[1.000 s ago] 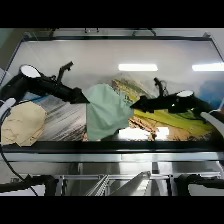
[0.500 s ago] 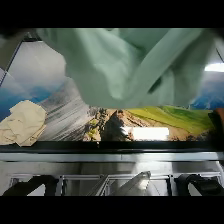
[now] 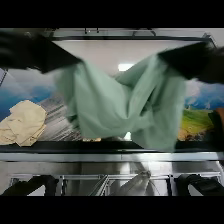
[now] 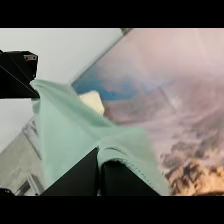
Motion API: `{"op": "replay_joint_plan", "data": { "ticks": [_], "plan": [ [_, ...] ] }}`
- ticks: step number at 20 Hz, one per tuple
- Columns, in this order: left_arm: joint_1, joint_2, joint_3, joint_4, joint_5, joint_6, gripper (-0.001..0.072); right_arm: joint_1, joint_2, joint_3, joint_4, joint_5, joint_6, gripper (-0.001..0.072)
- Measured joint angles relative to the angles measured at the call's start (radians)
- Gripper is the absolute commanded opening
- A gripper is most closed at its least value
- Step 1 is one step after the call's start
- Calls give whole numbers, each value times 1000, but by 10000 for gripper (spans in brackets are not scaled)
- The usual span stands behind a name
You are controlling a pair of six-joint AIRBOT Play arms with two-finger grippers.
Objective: Fold the shirts.
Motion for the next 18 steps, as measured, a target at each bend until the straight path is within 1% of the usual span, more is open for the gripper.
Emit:
{"op": "replay_joint_plan", "data": {
  "ticks": [1,2,3,5,7,9,12,15,18],
  "plan": [
    [-9,-46,-58,30,-1,5,297,14,-50,-45,-6,-8,6,218],
    [-14,-93,-106,61,1,11,516,24,-107,-93,-10,-29,10,436],
    [-12,-148,-151,99,5,24,720,28,-167,-133,-11,-56,13,459],
    [16,-259,-199,150,13,38,720,13,-278,-177,-17,-90,14,463],
    [75,-361,-199,180,4,49,720,-34,-355,-195,-20,-101,14,464],
    [146,-438,-181,195,-32,52,720,-101,-395,-204,-41,-82,12,465],
    [234,-515,-167,217,-70,52,720,-187,-427,-222,-121,-48,32,465],
    [258,-579,-163,227,-82,39,720,-218,-472,-246,-183,-51,59,465],
    [232,-644,-161,232,-60,34,707,-197,-541,-257,-180,-64,69,464]
  ]
}}
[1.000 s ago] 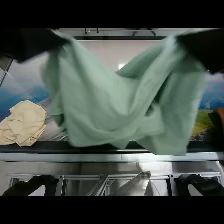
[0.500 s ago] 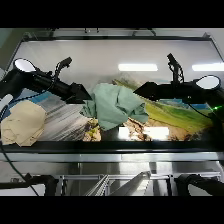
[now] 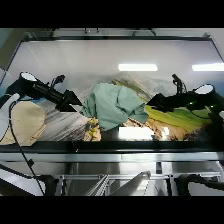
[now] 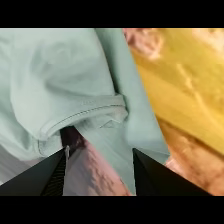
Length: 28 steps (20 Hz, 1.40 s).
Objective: Fold the shirts.
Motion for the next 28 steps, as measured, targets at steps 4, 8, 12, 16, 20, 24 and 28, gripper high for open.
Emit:
{"op": "replay_joint_plan", "data": {
  "ticks": [4,8,12,16,20,24,28],
  "plan": [
    [-50,-70,0,4,70,-2,707,85,-92,-5,122,-23,-50,464],
    [-90,-113,2,-10,129,-6,179,181,-156,-5,299,-43,-134,464],
    [-108,-129,23,6,182,2,6,255,-188,-5,401,-53,-183,455],
    [-112,-132,86,13,167,6,7,282,-197,0,438,-50,-223,82],
    [-102,-59,171,5,90,8,6,259,-156,45,456,10,-250,15],
    [-45,106,269,2,47,7,7,179,-8,111,465,123,-258,15],
    [56,320,355,5,13,0,16,33,231,153,555,186,-264,15]
  ]
}}
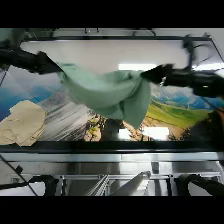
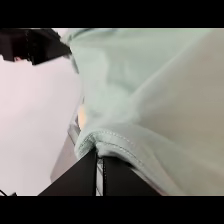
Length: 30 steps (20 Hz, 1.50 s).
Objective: Fold the shirts.
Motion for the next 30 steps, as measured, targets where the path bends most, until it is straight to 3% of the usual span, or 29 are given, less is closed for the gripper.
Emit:
{"op": "replay_joint_plan", "data": {
  "ticks": [6,13,17,21,22,23,24,25,29,30],
  "plan": [
    [95,297,95,-11,-8,-2,18,-182,313,16,104,31,0,15],
    [110,504,114,-5,2,18,22,-204,470,18,88,35,56,15],
    [89,402,114,3,-36,35,22,-140,422,-38,-58,-37,146,15],
    [-13,139,113,6,-69,90,27,-30,298,-192,-132,-223,179,16],
    [-44,53,116,10,-55,112,85,-8,254,-230,-144,-289,182,26],
    [-68,-31,127,10,-31,130,336,9,203,-259,-149,-360,181,202],
    [-89,-124,151,13,-1,142,643,19,149,-278,-152,-428,162,482],
    [-101,-210,187,18,19,140,720,20,99,-287,-156,-484,129,519],
    [-68,-455,349,5,48,41,707,-89,-36,-262,-201,-553,21,519],
    [-40,-472,347,-13,46,19,633,-143,-53,-248,-222,-527,8,516]
  ]
}}
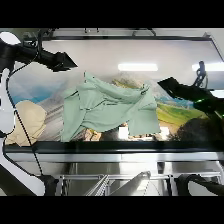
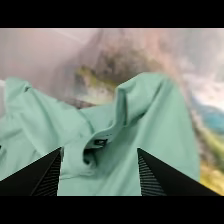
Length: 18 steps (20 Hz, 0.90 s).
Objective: Fold the shirts.
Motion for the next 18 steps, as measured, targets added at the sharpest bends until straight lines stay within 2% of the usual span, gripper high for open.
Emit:
{"op": "replay_joint_plan", "data": {
  "ticks": [3,8,10,17,18],
  "plan": [
    [88,29,-95,-52,-33,-39,617,-159,-45,41,-64,123,-16,505],
    [182,212,-442,-76,-109,-57,617,-313,-188,85,-120,309,-24,504],
    [201,298,-581,-47,-113,-62,617,-306,-256,103,-127,354,-24,503],
    [230,587,-952,220,-97,-114,617,-127,-429,176,-135,411,-23,501],
    [232,618,-990,250,-88,-125,618,-99,-451,194,-135,414,-12,478]
  ]
}}
